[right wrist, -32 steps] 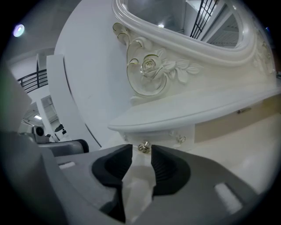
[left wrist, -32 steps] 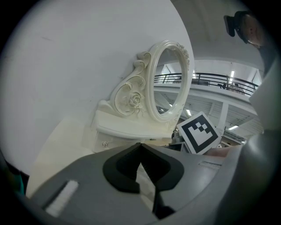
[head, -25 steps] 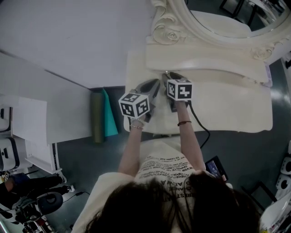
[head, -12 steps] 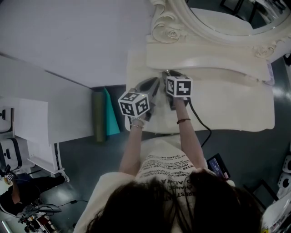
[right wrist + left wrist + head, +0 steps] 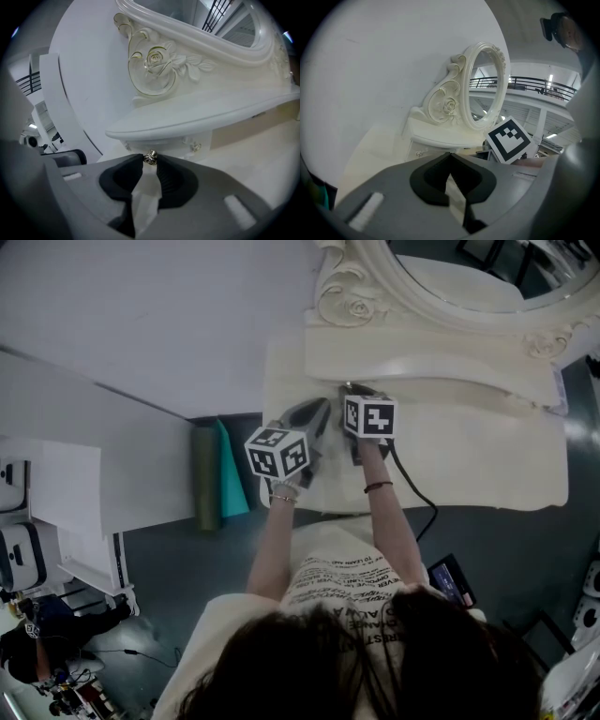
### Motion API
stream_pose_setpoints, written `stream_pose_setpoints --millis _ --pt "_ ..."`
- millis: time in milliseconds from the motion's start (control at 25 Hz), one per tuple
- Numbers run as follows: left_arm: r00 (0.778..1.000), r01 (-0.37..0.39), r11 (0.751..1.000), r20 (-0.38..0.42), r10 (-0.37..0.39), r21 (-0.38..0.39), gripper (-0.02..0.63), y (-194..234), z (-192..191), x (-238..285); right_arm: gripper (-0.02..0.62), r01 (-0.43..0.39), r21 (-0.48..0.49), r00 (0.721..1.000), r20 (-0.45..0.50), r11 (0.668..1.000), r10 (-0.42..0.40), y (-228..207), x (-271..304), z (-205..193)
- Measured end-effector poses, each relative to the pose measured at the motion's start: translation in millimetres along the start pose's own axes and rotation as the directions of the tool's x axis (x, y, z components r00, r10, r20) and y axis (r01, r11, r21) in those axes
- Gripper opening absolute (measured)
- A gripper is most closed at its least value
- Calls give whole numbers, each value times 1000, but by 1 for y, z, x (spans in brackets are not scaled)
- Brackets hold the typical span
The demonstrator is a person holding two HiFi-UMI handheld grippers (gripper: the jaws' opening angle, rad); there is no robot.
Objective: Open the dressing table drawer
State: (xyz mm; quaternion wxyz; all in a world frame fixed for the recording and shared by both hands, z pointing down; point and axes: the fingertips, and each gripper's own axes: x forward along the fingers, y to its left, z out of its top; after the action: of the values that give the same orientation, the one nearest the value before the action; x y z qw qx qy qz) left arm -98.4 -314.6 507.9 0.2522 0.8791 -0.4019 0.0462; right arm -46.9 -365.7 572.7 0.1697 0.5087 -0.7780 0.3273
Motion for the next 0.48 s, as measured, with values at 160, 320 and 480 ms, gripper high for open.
stream_pose_setpoints --millis 160,320,480 --pt "1000 0 1000 -3 0 0 -2 0 -1 -1 100 0 3 1000 -3 1000 0 0 -1 0" --pt "1000 9 1000 -7 -9 2 -2 0 -2 -1 100 -2 2 1000 -4 1000 2 1 0 -1" --pt "1000 12 1000 -9 -11 5 -2 -3 -2 -2 100 -4 5 1000 -5 1000 4 2 -3 -3"
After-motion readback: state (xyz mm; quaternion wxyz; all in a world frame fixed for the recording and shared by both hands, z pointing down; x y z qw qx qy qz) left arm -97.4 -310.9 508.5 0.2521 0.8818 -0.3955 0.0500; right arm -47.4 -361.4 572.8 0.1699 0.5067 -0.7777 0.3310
